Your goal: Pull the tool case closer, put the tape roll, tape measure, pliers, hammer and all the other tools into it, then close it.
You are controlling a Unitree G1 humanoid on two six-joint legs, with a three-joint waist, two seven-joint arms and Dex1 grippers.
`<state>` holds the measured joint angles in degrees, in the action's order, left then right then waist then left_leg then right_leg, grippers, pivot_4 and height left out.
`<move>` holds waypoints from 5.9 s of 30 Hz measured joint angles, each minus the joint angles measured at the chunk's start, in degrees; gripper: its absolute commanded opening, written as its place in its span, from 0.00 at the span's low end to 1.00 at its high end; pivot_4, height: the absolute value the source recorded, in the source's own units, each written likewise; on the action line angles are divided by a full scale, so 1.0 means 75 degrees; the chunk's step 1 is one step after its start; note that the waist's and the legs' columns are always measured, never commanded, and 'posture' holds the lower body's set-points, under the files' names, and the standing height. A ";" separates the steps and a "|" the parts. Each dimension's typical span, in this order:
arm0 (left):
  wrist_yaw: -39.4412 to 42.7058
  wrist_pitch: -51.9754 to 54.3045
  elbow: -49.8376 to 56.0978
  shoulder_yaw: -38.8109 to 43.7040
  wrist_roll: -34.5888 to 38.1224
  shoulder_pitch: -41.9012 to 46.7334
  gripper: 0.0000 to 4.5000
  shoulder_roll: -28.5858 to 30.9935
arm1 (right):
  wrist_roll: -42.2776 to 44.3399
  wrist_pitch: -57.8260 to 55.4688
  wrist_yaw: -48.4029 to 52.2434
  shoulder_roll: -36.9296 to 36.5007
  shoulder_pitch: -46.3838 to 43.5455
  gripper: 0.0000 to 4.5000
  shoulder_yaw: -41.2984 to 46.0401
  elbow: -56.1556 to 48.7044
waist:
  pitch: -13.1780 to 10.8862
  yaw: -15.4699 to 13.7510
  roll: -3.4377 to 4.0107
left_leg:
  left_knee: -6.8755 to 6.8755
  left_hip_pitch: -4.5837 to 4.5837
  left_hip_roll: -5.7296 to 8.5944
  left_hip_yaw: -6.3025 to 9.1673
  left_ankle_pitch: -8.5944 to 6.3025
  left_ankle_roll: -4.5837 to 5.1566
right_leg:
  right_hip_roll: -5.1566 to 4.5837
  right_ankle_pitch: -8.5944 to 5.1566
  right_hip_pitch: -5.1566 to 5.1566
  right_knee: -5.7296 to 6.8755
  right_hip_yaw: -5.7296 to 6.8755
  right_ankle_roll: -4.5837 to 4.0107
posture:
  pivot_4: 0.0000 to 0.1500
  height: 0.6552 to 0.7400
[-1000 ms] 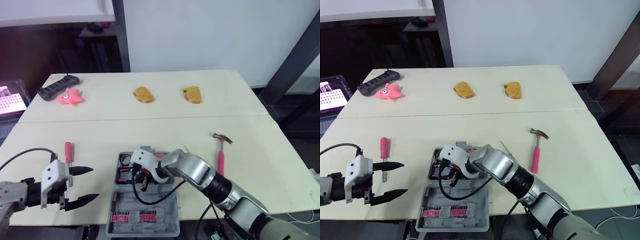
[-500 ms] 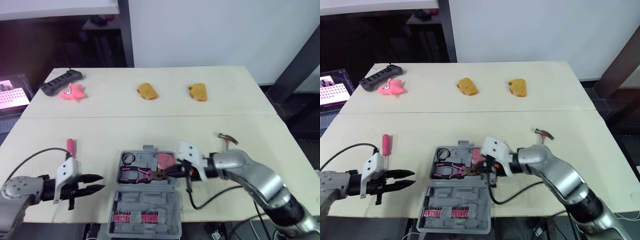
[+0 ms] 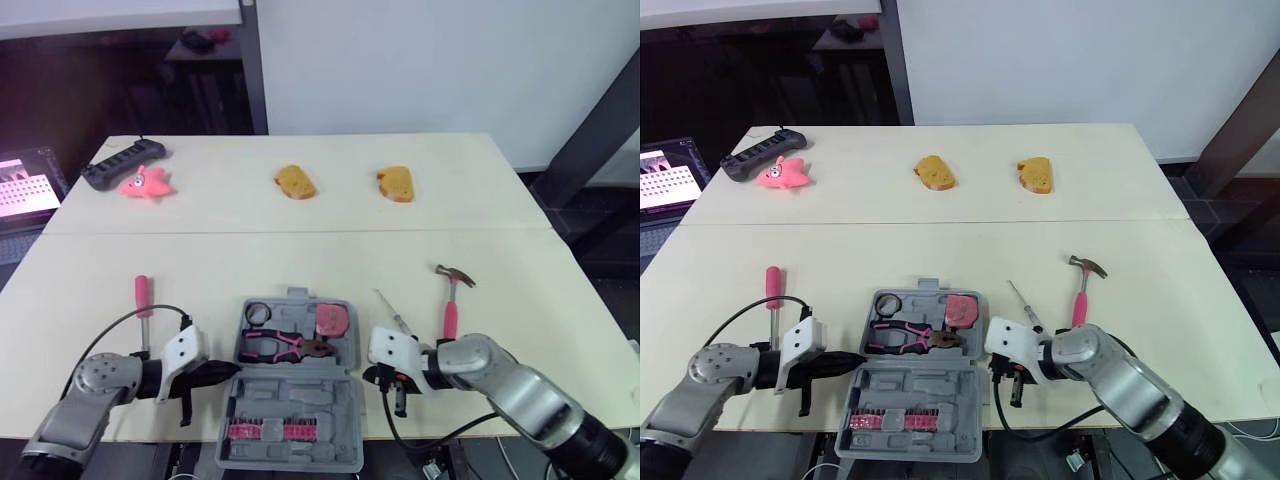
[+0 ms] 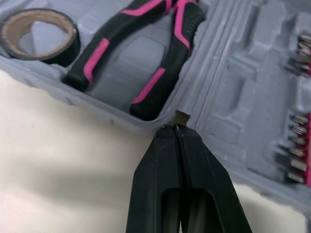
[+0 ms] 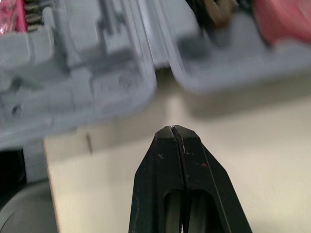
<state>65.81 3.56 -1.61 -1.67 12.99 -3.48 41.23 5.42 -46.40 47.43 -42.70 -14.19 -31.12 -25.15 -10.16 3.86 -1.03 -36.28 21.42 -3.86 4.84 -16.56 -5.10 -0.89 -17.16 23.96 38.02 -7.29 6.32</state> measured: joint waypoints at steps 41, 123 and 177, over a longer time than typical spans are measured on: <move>-0.0244 -0.0341 -0.2056 -0.0437 -0.0801 0.2124 0.01 -0.0738 | -0.0630 -0.0783 -0.0303 0.1409 -0.1863 0.00 0.0261 0.2019 | -0.0008 0.0003 0.0013 | 0.0000 0.0000 0.0002 0.0026 0.0008 -0.0010 | 0.0002 0.0023 -0.0012 0.0011 0.0018 0.0024 | 1.00 1.00; 0.0627 -0.1092 -0.5531 0.4371 0.0807 -0.0293 0.99 0.2737 | 0.1772 0.3796 0.2442 -0.1001 0.5059 1.00 0.8982 0.2807 | -0.0078 0.0013 -0.0030 | 0.0015 -0.0028 0.0000 -0.0009 0.0002 -0.0003 | -0.0004 -0.0016 -0.0041 -0.0024 0.0000 -0.0014 | 1.00 1.00; -0.0160 0.1140 0.2520 0.1232 0.1439 -0.0639 1.00 0.0643 | 0.1290 -0.3752 -0.5031 0.3450 0.2307 0.01 0.3900 -0.2351 | -0.0086 0.0008 -0.0016 | 0.0006 -0.0013 -0.0001 0.0013 0.0010 -0.0016 | 0.0003 0.0003 -0.0023 0.0009 0.0003 0.0019 | 1.00 1.00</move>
<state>64.61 12.11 17.29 7.58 23.79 -8.28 46.05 15.09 -74.54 9.70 -16.83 3.11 -1.87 -42.78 -10.81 3.92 -1.14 -36.24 21.32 -3.87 4.94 -16.48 -5.22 -0.87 -17.14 23.79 38.09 -7.26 6.46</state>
